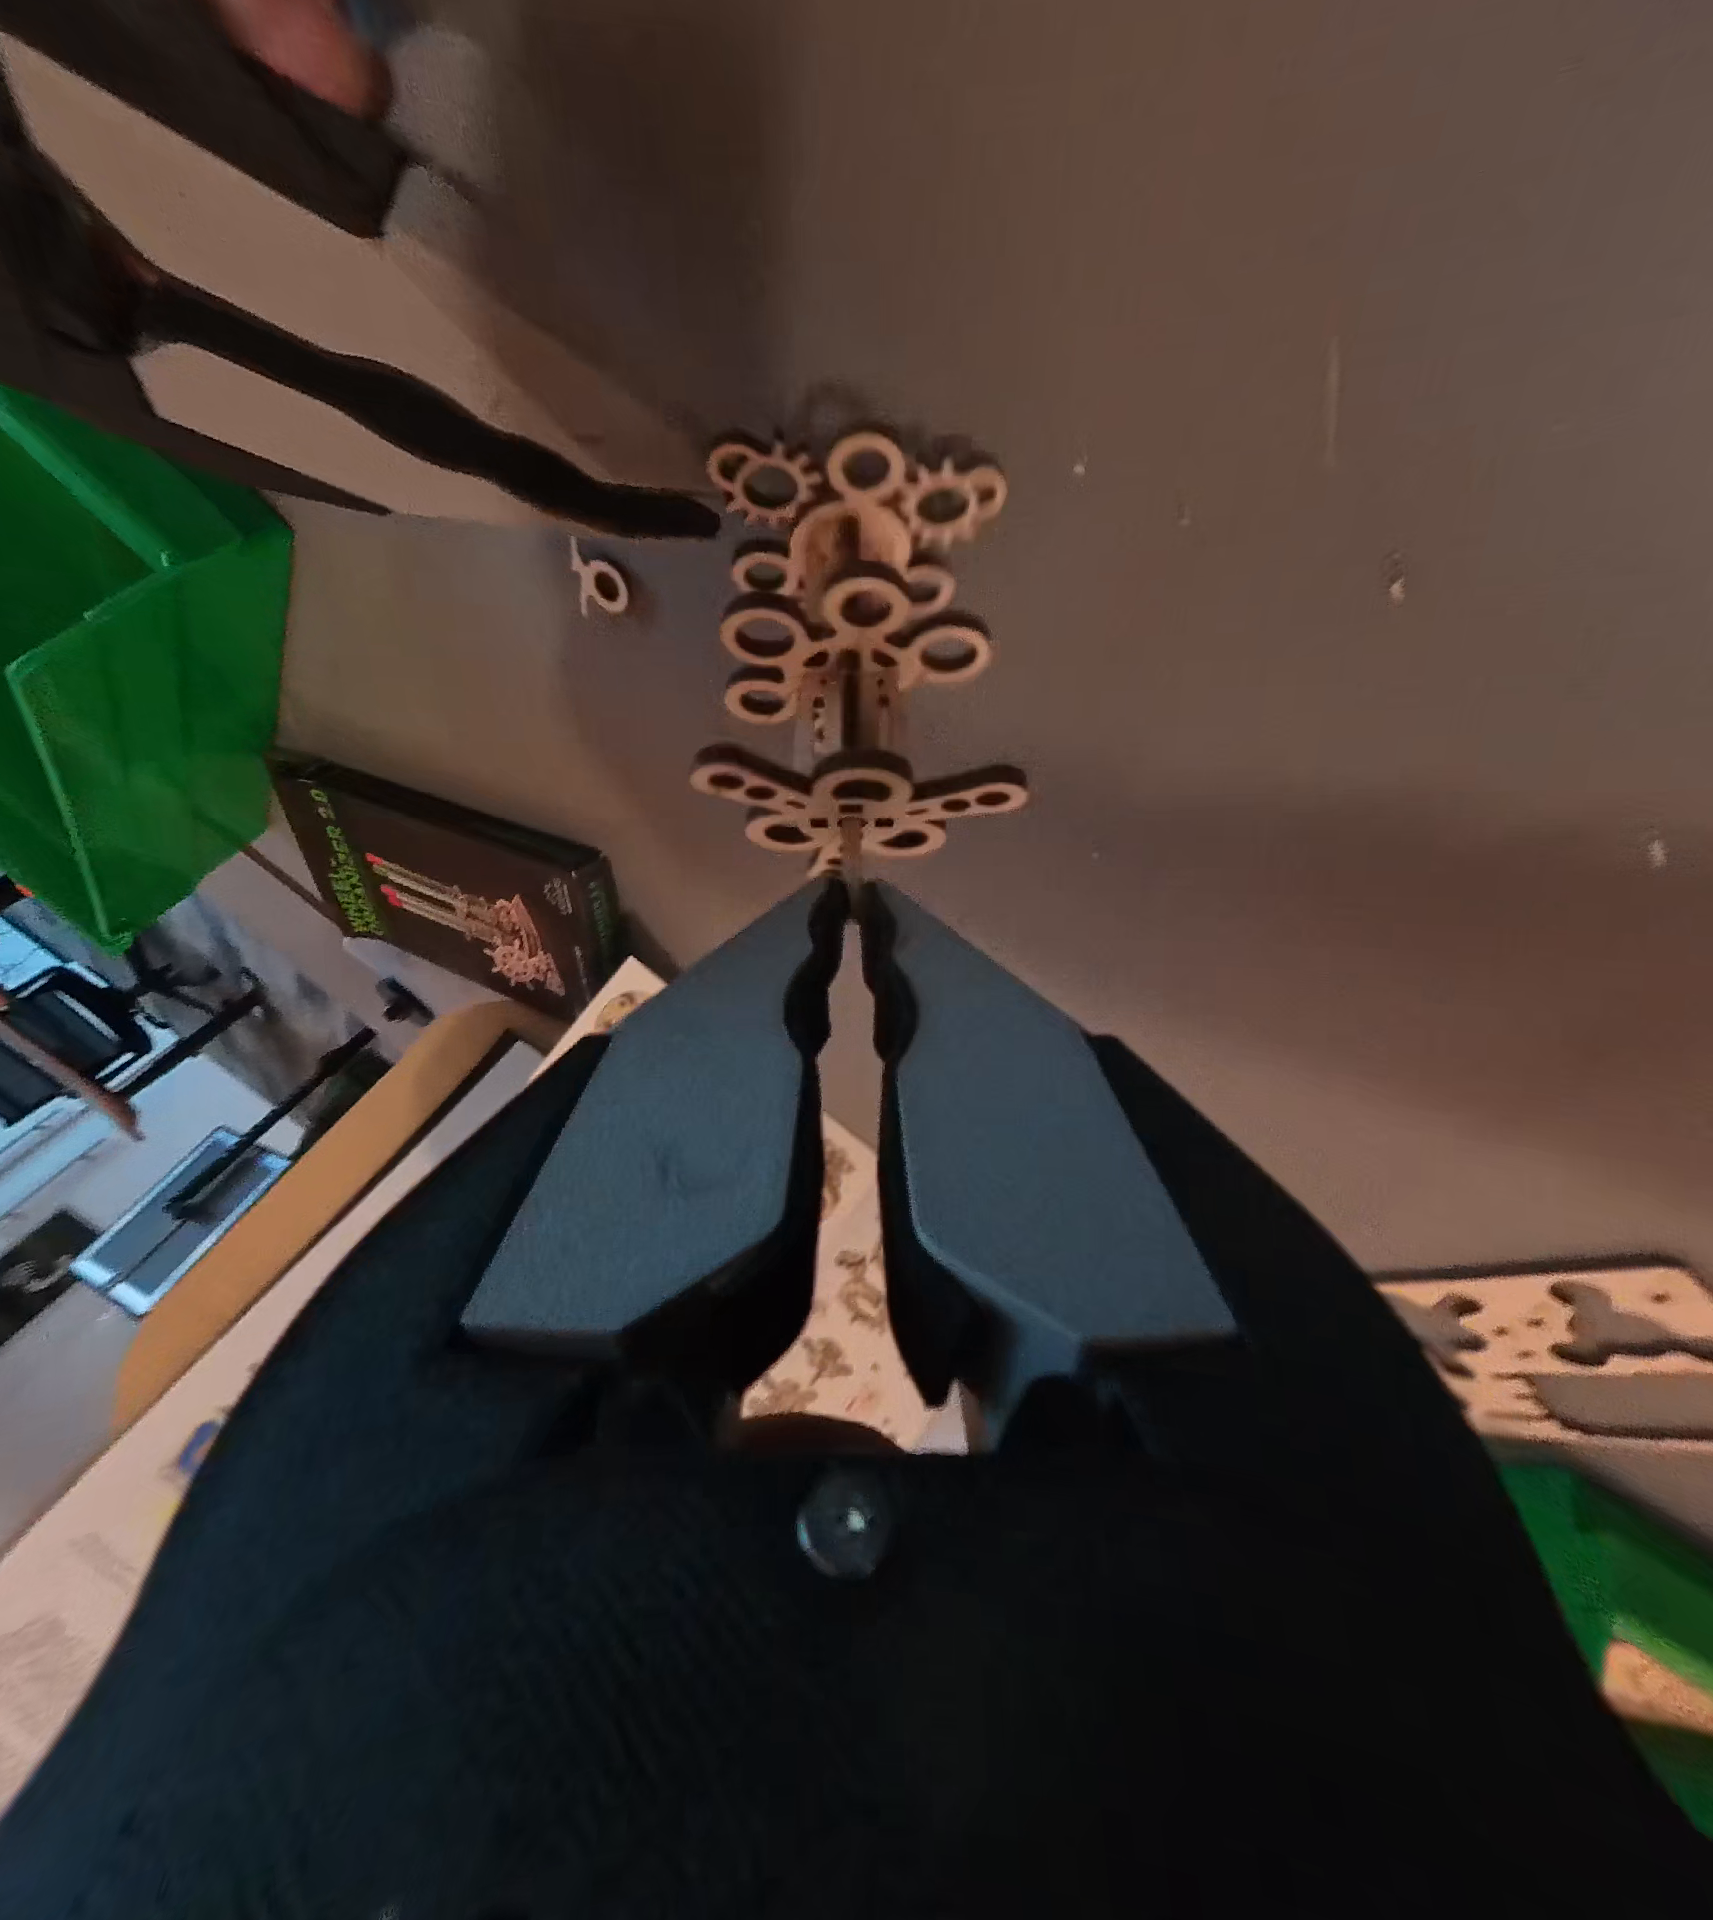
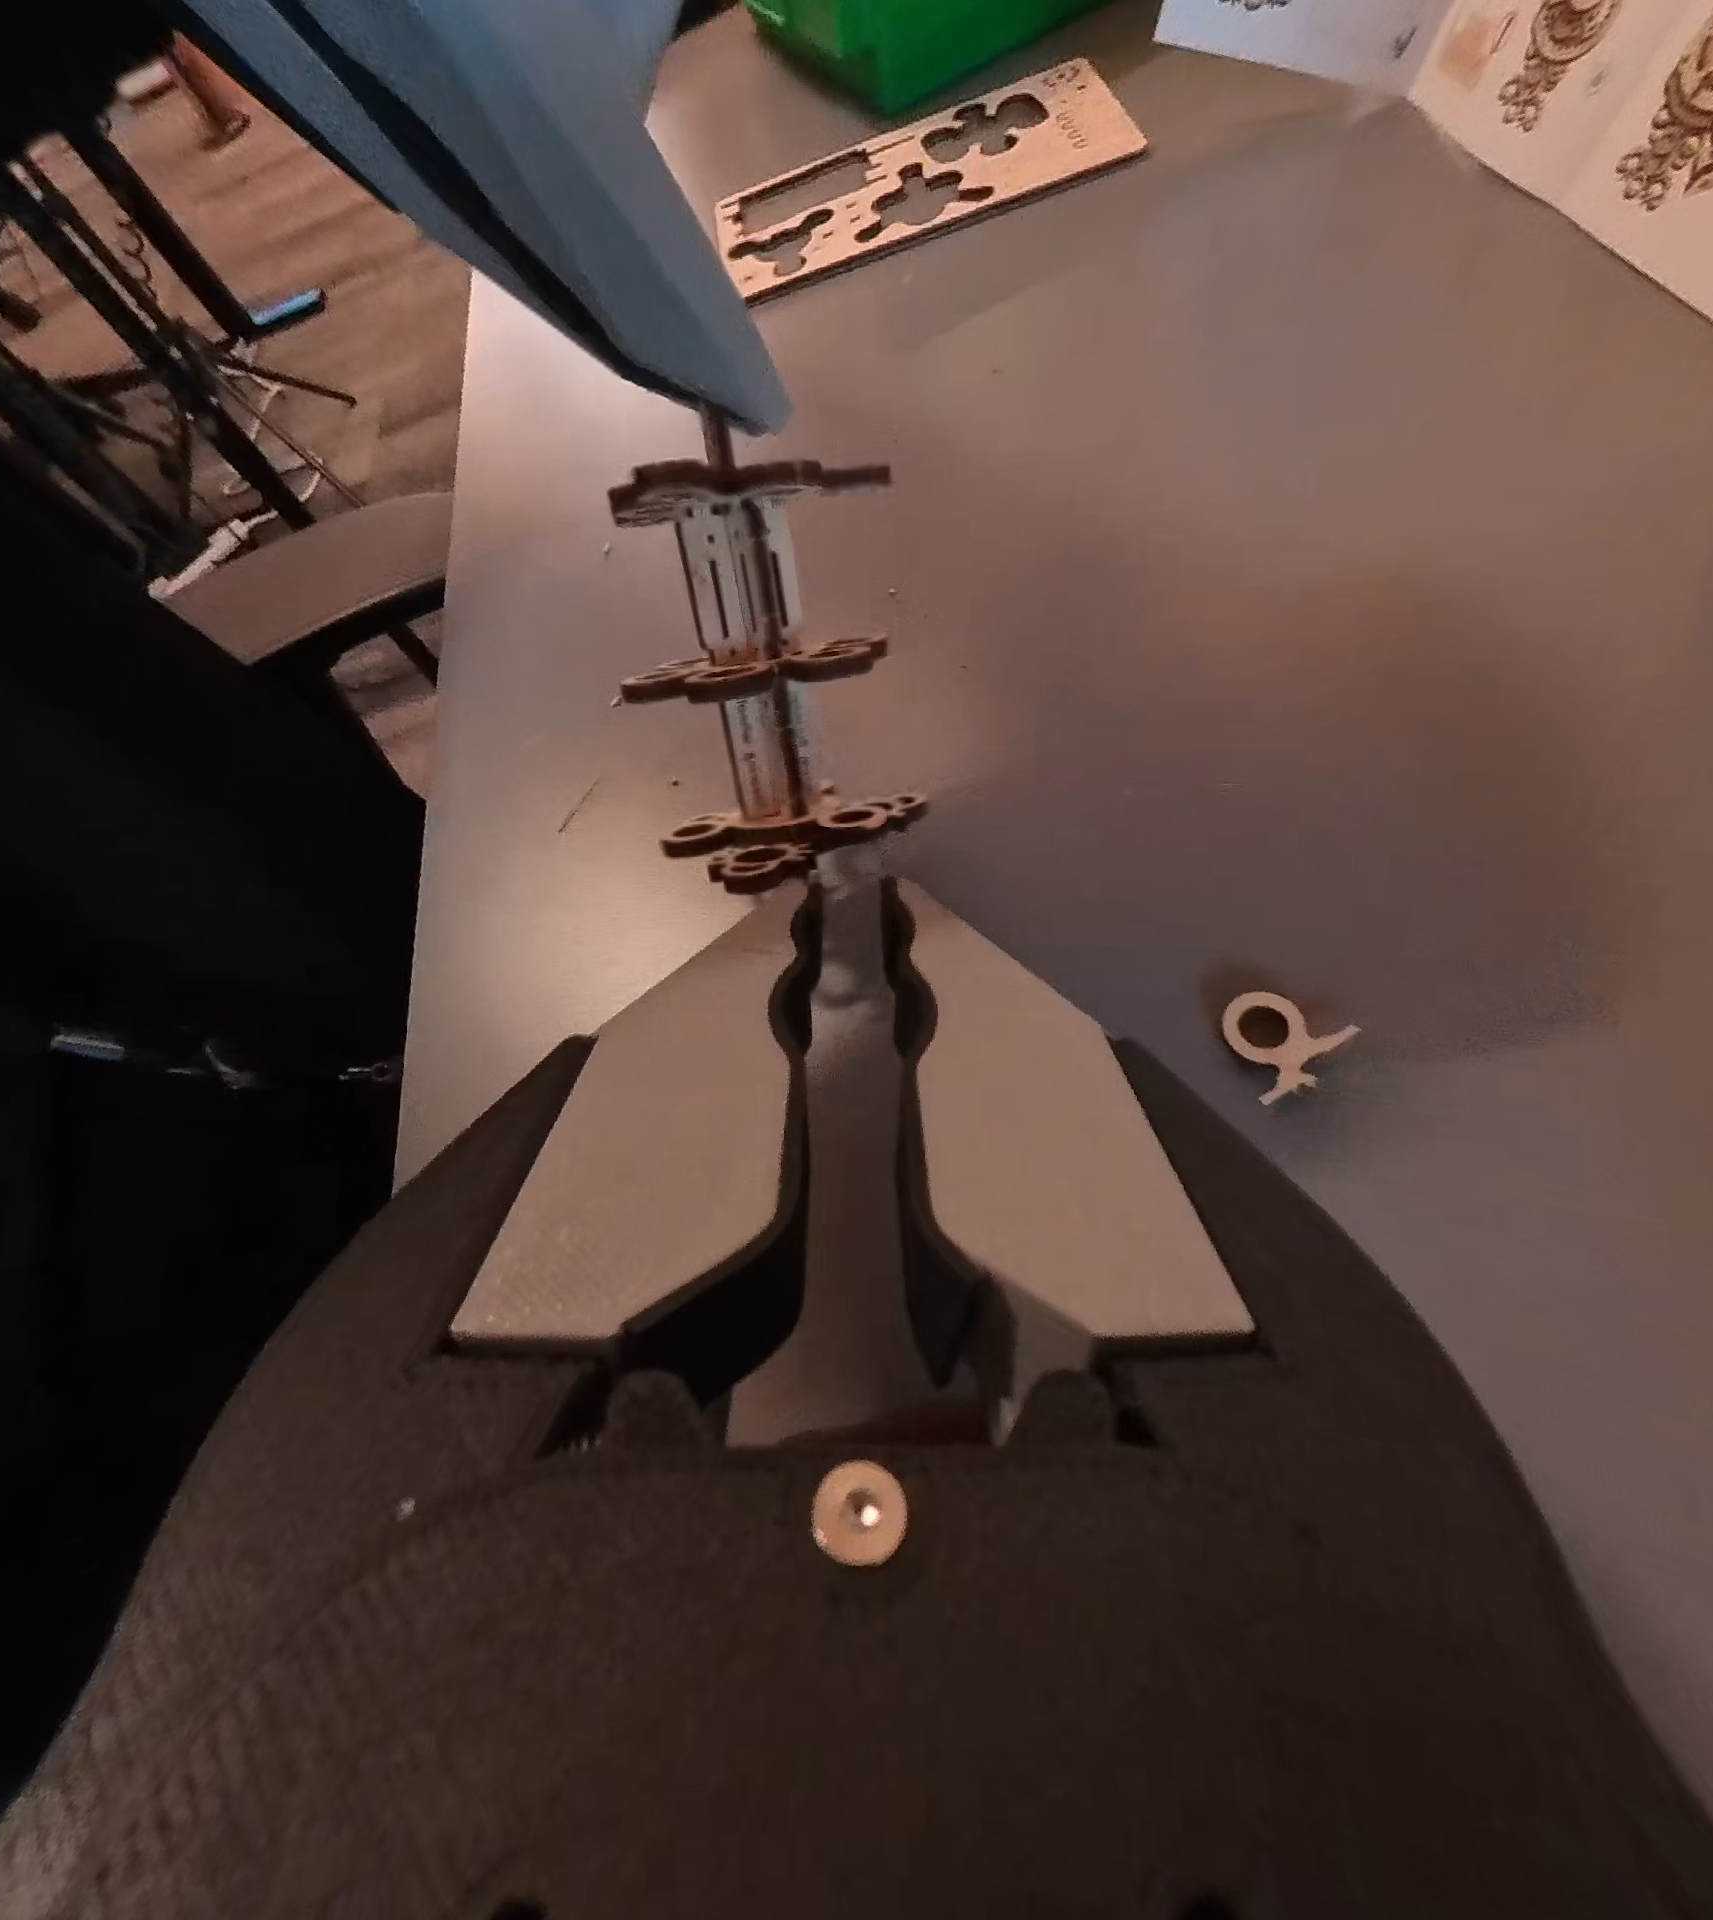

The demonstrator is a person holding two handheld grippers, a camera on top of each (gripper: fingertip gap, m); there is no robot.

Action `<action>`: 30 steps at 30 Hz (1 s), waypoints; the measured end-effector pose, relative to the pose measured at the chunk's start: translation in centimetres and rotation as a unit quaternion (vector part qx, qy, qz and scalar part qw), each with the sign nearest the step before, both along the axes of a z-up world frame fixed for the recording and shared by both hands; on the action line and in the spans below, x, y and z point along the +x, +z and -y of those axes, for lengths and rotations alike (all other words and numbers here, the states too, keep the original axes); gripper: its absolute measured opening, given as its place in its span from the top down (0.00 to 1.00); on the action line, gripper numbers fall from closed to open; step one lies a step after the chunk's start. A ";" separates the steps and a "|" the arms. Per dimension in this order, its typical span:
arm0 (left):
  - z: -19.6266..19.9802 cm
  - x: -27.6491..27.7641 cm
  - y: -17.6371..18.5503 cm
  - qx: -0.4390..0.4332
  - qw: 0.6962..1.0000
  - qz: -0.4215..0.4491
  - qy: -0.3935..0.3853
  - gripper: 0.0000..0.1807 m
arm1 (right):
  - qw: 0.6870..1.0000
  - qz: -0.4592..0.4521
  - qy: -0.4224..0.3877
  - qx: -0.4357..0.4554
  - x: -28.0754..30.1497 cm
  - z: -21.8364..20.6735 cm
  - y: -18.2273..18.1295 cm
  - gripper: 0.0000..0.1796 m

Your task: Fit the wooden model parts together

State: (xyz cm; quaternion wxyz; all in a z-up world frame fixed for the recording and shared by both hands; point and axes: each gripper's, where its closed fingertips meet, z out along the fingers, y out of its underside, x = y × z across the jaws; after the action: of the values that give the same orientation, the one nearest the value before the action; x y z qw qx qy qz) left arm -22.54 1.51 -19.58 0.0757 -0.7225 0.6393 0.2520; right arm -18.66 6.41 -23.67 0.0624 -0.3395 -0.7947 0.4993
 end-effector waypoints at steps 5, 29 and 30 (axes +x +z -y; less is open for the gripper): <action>-0.8 -0.4 0.4 0.005 0.998 -0.060 -0.035 1.00 | 1.000 0.007 -0.006 0.005 -0.2 -0.3 -0.3 0.95; -3.2 0.0 0.8 0.022 0.980 -0.161 -0.112 1.00 | 0.997 -0.062 -0.050 -0.009 -1.6 -2.5 2.7 0.88; -3.3 0.0 0.8 0.022 0.979 -0.167 -0.118 1.00 | 0.995 -0.084 -0.039 -0.037 -1.6 -1.9 4.1 0.85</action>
State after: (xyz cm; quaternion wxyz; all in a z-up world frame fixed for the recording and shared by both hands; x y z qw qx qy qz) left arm -22.55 4.84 -18.75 0.0129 -0.5879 0.7180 0.3724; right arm -20.30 8.27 -19.54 0.1356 -0.3296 -0.7536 0.5523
